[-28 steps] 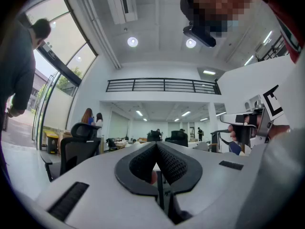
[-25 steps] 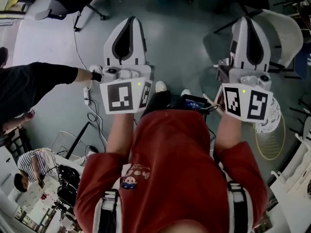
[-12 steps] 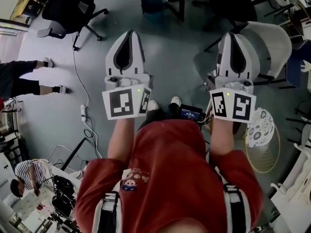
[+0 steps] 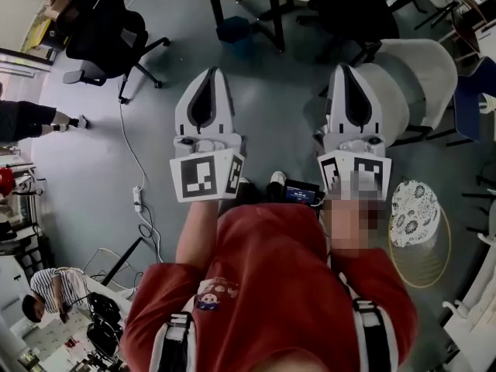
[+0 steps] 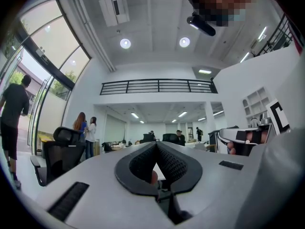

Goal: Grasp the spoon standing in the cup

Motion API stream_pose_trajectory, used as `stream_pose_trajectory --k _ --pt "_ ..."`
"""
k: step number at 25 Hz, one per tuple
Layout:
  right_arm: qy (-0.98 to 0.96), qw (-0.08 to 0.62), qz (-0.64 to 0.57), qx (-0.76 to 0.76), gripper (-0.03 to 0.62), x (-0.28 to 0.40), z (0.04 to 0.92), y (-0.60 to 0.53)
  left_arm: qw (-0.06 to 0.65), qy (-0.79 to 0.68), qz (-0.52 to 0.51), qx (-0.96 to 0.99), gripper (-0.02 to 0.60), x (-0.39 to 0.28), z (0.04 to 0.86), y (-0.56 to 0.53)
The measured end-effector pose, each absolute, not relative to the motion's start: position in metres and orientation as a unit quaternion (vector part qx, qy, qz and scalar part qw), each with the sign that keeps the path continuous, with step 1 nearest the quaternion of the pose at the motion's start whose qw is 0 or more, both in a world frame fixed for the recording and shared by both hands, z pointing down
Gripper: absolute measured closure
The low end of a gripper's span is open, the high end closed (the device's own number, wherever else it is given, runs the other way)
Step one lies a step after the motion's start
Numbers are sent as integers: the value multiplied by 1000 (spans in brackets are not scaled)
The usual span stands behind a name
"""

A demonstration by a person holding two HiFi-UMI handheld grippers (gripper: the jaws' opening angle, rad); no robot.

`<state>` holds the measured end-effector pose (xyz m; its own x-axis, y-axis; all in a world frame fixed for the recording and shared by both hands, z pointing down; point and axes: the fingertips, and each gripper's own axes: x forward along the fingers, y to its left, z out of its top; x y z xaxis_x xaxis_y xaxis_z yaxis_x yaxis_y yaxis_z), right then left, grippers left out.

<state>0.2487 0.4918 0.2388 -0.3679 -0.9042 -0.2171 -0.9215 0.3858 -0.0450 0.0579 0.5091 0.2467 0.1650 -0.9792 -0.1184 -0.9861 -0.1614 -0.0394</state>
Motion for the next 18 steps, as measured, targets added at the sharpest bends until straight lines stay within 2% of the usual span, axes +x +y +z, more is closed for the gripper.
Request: stream_pose_trajectory --k 9,18 --pt "823 108 37 -556 582 265 238 476 58 637 38 -768 580 80 245 493" --pt "814 95 38 -571 582 240 246 429 44 622 49 -780 580 54 256 437"
